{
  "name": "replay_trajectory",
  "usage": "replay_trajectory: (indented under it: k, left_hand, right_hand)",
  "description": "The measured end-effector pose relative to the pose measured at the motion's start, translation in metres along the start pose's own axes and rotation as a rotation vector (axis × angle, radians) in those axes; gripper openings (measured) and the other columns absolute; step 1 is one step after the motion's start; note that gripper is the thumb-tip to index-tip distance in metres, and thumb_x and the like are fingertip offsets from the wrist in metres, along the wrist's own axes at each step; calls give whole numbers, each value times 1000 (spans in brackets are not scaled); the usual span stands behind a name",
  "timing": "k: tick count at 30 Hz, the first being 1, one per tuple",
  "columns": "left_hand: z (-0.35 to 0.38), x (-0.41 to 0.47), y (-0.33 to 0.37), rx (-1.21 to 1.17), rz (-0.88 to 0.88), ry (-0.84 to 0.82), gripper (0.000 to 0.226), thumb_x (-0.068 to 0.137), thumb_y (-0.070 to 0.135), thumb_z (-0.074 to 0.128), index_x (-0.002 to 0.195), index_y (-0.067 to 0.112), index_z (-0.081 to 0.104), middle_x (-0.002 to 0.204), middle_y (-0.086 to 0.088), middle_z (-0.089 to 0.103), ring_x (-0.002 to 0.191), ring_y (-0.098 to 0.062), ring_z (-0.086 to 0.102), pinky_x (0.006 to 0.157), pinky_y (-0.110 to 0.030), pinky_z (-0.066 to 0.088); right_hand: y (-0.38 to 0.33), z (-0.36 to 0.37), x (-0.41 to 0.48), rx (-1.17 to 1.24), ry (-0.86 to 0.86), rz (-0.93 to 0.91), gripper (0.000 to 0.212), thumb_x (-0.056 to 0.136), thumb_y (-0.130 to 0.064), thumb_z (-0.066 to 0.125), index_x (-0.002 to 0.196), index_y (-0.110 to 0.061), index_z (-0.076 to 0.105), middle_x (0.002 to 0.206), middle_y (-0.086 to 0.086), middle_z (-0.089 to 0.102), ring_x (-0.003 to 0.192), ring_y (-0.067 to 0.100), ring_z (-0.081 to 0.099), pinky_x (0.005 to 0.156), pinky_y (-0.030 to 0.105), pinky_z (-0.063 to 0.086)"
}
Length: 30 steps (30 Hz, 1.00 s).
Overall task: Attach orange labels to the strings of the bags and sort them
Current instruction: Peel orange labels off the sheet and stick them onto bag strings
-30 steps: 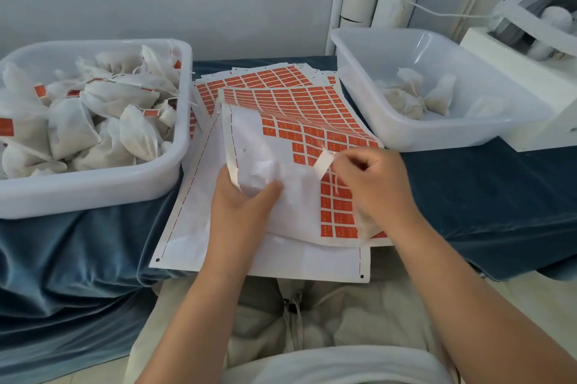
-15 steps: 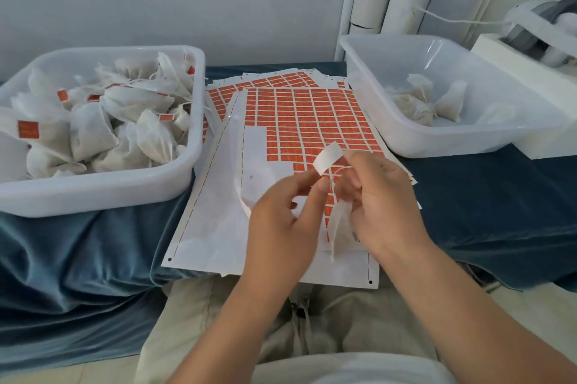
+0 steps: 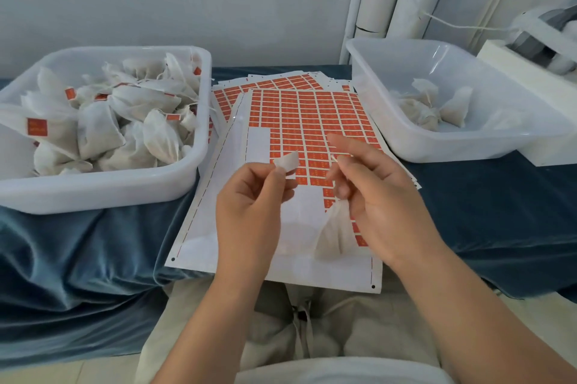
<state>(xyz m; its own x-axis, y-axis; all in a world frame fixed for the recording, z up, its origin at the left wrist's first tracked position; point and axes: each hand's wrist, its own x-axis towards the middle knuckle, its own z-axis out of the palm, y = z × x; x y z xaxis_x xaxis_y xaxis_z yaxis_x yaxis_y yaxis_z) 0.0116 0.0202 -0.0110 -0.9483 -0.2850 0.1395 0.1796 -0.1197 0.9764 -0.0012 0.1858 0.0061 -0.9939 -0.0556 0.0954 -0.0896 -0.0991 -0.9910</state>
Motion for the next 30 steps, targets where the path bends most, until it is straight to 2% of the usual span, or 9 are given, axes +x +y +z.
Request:
replay_trajectory:
  k: [2, 6, 12, 16, 17, 19, 23, 25, 30]
  left_hand:
    - [-3, 3, -1, 28, 41, -4, 27, 101, 15, 61, 80, 29, 72, 87, -1, 79, 87, -19, 78, 77, -23, 61]
    - [-4, 4, -4, 30, 77, -86, 17, 96, 16, 59, 84, 20, 69, 88, -1, 78, 87, -21, 78, 76, -23, 62]
    - [2, -1, -4, 60, 139, -220, 12, 97, 14, 68, 85, 16, 72, 86, -1, 77, 86, -21, 76, 74, -24, 61]
    - [3, -4, -4, 81, 136, -290, 14, 95, 15, 64, 82, 14, 69, 83, -8, 74, 83, -31, 74, 73, -42, 63]
    - [3, -5, -4, 84, 142, -306, 15, 94, 12, 62, 80, 13, 67, 82, -8, 74, 82, -32, 74, 72, -41, 63]
    - [3, -6, -2, 79, 153, -335, 18, 92, 8, 59, 77, 16, 65, 81, -6, 75, 82, -28, 75, 69, -28, 60]
    - [4, -6, -1, 62, 116, -357, 15, 90, 6, 55, 78, 12, 62, 79, -6, 75, 74, -15, 73, 65, -15, 53]
    - [2, -6, 0, 19, 81, -368, 14, 90, 6, 53, 78, 8, 59, 77, -9, 73, 66, -9, 69, 63, -13, 51]
    - [1, -5, 4, -13, 17, -367, 27, 97, 20, 47, 75, 27, 62, 80, -8, 74, 66, -9, 66, 61, -14, 49]
  right_hand:
    - [-11, -1, -4, -163, -26, -66, 27, 104, -26, 63, 122, -42, 74, 102, -9, 79, 84, 7, 71, 79, 21, 57]
    - [-25, -1, -12, -273, -63, -150, 29, 101, -20, 68, 121, -41, 70, 104, -17, 79, 100, 4, 75, 78, 9, 54]
    - [-34, 1, -16, -392, -60, -221, 31, 99, -24, 72, 124, -41, 67, 106, -21, 78, 111, -2, 70, 88, 13, 57]
    - [-33, 1, -15, -351, -68, -214, 30, 99, -23, 71, 123, -39, 68, 106, -20, 79, 108, 0, 72, 88, 10, 54]
    - [-32, 1, -15, -343, -74, -211, 29, 99, -22, 71, 123, -39, 68, 105, -20, 79, 108, -1, 72, 85, 7, 52]
    - [-32, 1, -15, -327, -76, -201, 29, 100, -21, 70, 121, -41, 68, 103, -22, 79, 106, -3, 72, 82, 4, 50]
    - [-30, 0, -12, -328, -54, -196, 27, 99, -21, 71, 116, -42, 68, 102, -22, 79, 102, -2, 73, 80, 6, 52]
    - [-29, 0, -11, -327, -43, -198, 26, 99, -22, 72, 113, -43, 68, 101, -23, 78, 100, -2, 74, 79, 7, 53]
    - [-25, 1, -12, -332, -33, -193, 24, 99, -23, 72, 114, -42, 68, 100, -22, 79, 98, -1, 75, 80, 9, 55]
